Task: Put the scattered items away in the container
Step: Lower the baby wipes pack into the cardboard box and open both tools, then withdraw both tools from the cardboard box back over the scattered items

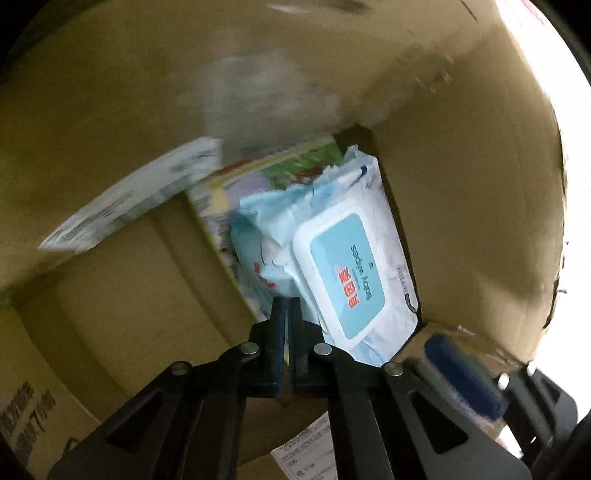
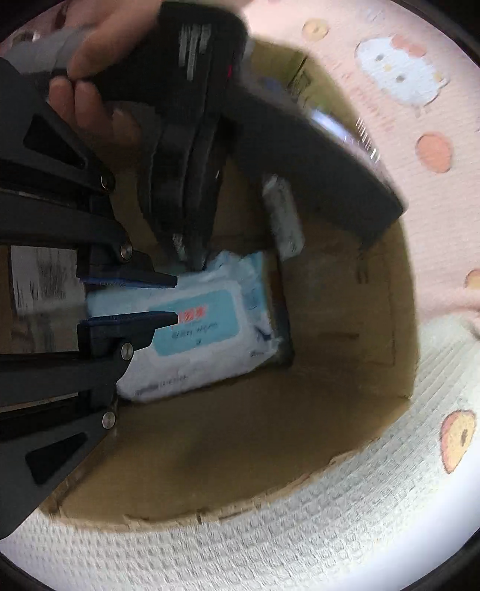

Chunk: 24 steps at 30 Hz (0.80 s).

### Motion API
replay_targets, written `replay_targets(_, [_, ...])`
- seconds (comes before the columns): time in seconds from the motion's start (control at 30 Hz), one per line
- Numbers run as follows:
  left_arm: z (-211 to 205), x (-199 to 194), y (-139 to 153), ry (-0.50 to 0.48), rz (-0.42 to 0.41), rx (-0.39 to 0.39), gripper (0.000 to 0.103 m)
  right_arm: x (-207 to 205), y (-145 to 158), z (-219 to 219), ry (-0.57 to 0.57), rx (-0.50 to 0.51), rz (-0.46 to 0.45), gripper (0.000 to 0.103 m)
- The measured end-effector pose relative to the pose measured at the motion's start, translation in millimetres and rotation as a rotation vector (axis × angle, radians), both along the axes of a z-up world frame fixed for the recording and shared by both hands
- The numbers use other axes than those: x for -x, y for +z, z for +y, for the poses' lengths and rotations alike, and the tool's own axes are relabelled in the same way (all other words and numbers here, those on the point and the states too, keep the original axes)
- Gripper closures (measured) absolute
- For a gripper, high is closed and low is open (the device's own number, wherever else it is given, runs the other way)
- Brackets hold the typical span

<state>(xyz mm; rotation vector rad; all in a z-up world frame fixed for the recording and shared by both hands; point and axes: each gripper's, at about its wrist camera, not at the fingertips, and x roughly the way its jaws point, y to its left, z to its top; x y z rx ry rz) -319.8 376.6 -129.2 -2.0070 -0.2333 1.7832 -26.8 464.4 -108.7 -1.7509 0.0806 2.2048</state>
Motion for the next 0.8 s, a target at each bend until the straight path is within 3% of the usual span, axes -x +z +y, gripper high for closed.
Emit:
replay_targets(0.17, [-5.1, -4.6, 9.6, -0.025, -0.007, 0.010, 0.103, -3.6, 4.3, 12.2, -0.059, -0.040, -0.017, 0.092])
replay_targets(0.23, [-13.6, -13.3, 30.6, -0.026, 0.070, 0.010, 0.092, -7.3, 9.3, 10.3, -0.069, -0.051, -0.009, 0.092])
replay_targets(0.3, [-26.7, -23.3, 57.9, -0.021, 0.166, -0.026, 0.053, -11.0, 18.1, 3.4, -0.076, -0.078, 0.002, 0.092])
replay_targets(0.33, [-35.8, -28.8, 70.1, -0.011, 0.201, -0.049, 0.047, -11.2, 24.6, -2.8, -0.070, -0.100, 0.012, 0.092])
replay_targets(0.47, [-68.4, -49.3, 120.3, 0.002, 0.338, -0.117, 0.045, -13.4, 54.6, -35.3, -0.058, -0.142, 0.093, 0.093])
replay_targets(0.57, [-117.8, -59.8, 148.4, 0.065, 0.453, -0.089, 0.042, -11.3, 74.8, -74.4, -0.015, -0.124, 0.179, 0.087])
replay_targets(0.63, [-155.7, -67.7, 155.7, 0.109, 0.501, -0.068, 0.043, -4.5, 79.7, -104.5, 0.032, -0.168, 0.204, 0.083])
replay_targets(0.7, [-180.9, -67.2, 163.5, 0.133, 0.511, -0.129, 0.042, 1.1, 84.8, -134.4, 0.084, -0.223, 0.221, 0.078])
replay_targets(0.8, [-213.4, -80.9, 160.6, 0.249, 0.530, -0.098, 0.042, 12.9, 87.3, -176.5, 0.181, -0.240, 0.229, 0.072])
